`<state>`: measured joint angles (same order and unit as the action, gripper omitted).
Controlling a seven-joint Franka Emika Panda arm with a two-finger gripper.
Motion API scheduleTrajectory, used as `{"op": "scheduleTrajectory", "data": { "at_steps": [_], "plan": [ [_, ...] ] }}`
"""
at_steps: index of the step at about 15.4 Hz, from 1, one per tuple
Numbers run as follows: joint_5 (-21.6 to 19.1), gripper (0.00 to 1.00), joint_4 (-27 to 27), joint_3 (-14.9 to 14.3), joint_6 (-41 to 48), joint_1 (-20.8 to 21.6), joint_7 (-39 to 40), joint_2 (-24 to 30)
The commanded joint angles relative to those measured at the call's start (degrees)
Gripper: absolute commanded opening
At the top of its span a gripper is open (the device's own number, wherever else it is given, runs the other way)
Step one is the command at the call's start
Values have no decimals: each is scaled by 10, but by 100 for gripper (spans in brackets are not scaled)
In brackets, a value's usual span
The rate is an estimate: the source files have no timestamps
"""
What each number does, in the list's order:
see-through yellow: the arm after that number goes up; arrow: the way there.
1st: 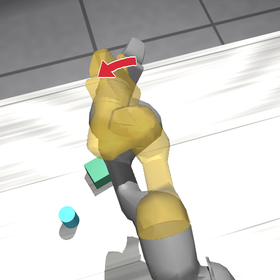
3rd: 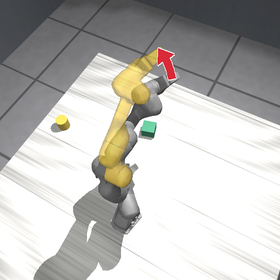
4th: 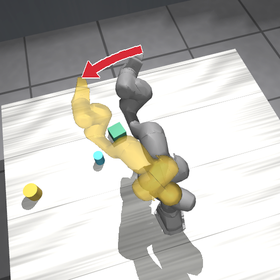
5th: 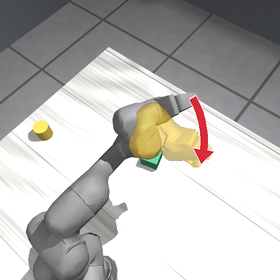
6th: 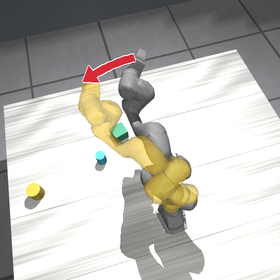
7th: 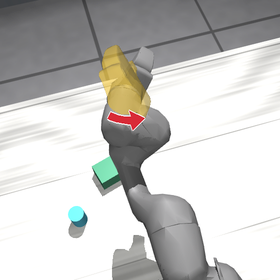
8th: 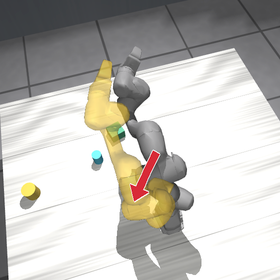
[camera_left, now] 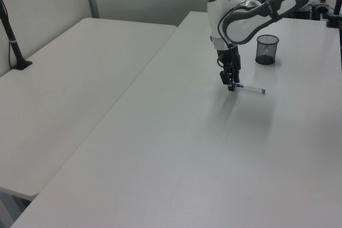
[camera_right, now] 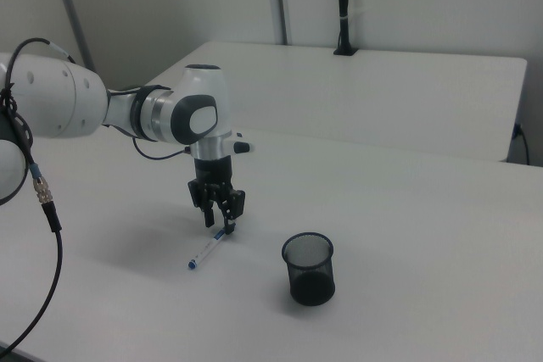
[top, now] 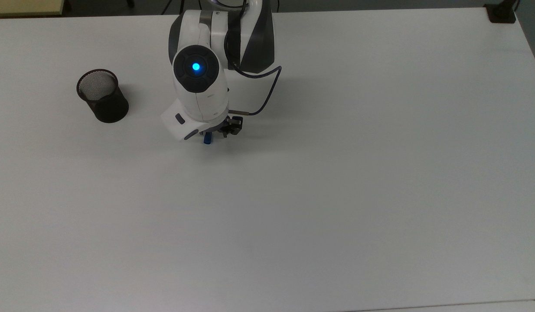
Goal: Insert the marker
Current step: 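Lower the gripper onto the white blue-capped marker and close on it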
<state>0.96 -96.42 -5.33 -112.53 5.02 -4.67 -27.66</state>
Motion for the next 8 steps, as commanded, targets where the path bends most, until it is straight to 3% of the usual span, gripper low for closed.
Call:
{"op": "scheduleTrajectory", "data": {
  "at_steps": [1, 8],
  "plan": [
    [2, 41, -10, -4, -16, 9, -9, 0],
    [2, 11, -7, -4, -29, 8, -9, -6]
  ]
}}
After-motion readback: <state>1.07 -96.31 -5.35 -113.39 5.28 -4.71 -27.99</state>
